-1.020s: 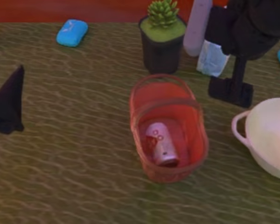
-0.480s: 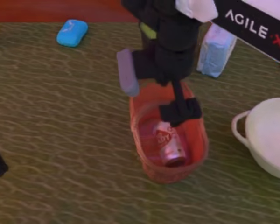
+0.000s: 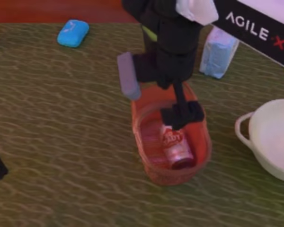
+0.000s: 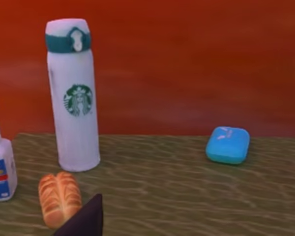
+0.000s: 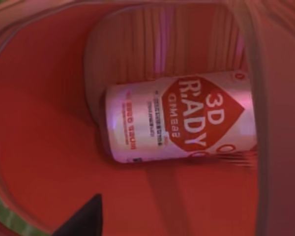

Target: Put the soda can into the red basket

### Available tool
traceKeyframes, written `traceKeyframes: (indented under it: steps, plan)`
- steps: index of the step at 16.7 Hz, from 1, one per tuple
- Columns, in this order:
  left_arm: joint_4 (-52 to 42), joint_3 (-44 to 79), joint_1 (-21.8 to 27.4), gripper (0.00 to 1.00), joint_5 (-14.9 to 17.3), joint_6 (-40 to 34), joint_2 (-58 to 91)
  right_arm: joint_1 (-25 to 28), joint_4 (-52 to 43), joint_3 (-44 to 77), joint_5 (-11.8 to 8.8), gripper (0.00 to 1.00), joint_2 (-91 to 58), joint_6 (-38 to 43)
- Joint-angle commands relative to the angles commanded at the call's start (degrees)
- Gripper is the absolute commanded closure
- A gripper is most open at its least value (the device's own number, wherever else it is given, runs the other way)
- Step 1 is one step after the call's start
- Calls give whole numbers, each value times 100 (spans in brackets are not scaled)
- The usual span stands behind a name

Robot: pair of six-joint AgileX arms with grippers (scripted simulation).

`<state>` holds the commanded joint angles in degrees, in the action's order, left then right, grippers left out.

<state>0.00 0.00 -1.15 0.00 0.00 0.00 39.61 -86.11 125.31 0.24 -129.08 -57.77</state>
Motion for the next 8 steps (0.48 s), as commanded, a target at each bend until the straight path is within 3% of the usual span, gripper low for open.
traceKeyframes:
  steps: [8]
  plan:
    - [0,0,0,0,0,0,0,17,427,-502,-1,0,74,7]
